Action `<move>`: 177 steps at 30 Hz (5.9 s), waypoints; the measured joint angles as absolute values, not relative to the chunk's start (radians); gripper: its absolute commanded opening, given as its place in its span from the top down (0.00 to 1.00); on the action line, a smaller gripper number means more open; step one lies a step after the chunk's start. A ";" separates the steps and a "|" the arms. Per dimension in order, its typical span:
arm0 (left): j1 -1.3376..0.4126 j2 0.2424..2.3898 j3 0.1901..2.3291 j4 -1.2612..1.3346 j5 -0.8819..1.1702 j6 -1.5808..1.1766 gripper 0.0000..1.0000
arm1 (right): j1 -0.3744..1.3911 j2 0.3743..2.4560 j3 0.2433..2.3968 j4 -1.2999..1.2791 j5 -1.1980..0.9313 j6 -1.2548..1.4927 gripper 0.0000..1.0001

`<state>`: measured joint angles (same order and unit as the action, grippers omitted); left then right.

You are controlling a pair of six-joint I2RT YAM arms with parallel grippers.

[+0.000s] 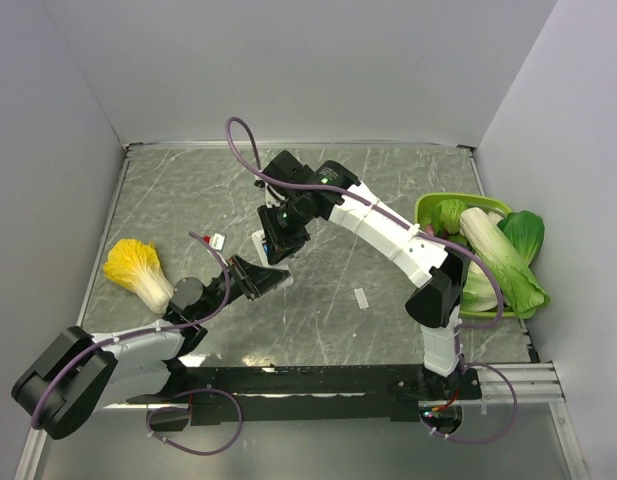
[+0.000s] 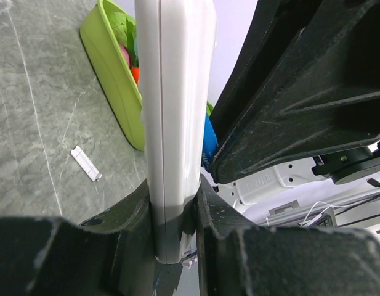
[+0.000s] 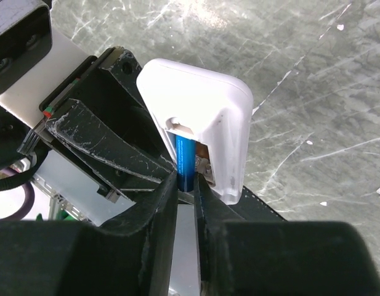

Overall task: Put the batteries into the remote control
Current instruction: Load the battery into the remote control, then pick up the battery from the center of the board.

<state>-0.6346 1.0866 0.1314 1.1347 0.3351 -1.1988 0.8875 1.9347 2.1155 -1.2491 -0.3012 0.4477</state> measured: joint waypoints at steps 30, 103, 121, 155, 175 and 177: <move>-0.633 1.102 0.118 1.240 0.316 -1.269 0.98 | 0.886 1.874 2.147 -1.193 -0.301 0.362 0.20; -0.629 1.056 0.118 1.197 0.336 -1.225 0.98 | 0.834 1.478 1.343 -0.384 -0.729 -0.706 0.64; -0.607 1.067 0.136 1.186 0.326 -1.186 0.98 | 0.833 1.529 1.402 -0.424 -0.701 -0.696 0.88; -0.484 0.946 0.185 0.823 0.385 -1.077 0.98 | 0.847 1.568 1.577 -0.435 -0.595 -0.342 0.22; -0.391 0.651 0.067 0.636 0.369 -1.060 0.98 | 0.677 1.634 1.523 -0.479 -0.579 0.059 0.00; -0.389 0.613 0.067 0.605 0.369 -1.052 0.98 | 0.678 1.701 1.558 -0.515 -0.545 0.054 0.03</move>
